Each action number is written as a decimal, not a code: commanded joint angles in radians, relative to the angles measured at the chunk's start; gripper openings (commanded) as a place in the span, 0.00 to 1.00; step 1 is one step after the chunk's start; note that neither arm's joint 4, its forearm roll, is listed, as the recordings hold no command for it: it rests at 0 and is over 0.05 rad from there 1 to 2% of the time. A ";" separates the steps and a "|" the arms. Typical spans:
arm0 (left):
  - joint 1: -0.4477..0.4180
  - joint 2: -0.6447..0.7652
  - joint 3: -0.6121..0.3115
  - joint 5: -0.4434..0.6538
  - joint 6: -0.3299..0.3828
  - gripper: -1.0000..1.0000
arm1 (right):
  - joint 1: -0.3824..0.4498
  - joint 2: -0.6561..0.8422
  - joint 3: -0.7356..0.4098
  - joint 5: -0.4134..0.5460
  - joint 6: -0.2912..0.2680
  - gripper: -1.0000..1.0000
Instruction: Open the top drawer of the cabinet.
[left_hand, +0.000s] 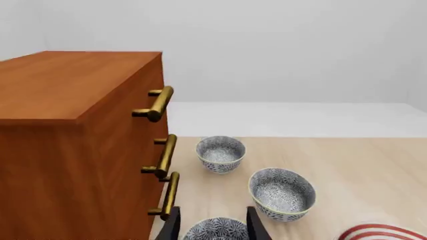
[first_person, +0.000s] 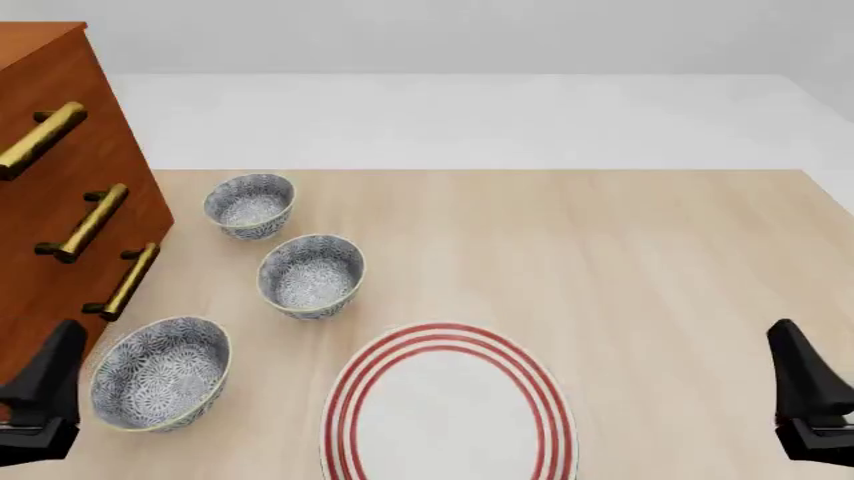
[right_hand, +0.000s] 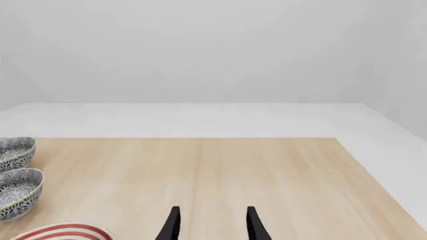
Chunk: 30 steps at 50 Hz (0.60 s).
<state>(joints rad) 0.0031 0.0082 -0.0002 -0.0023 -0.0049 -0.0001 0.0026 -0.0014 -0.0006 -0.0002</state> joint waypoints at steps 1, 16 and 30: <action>0.010 0.021 -0.001 -0.003 -0.011 1.00 | 0.000 0.005 -0.003 -0.001 0.000 1.00; 0.027 -0.005 -0.001 0.025 -0.010 1.00 | 0.000 0.005 -0.003 -0.001 0.000 1.00; 0.015 -0.008 -0.006 -0.030 0.099 1.00 | 0.000 0.005 -0.003 -0.001 0.000 1.00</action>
<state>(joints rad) 0.0197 0.0026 -0.0023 -0.0060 0.0377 -0.0001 0.0077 -0.0042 -0.0018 -0.0004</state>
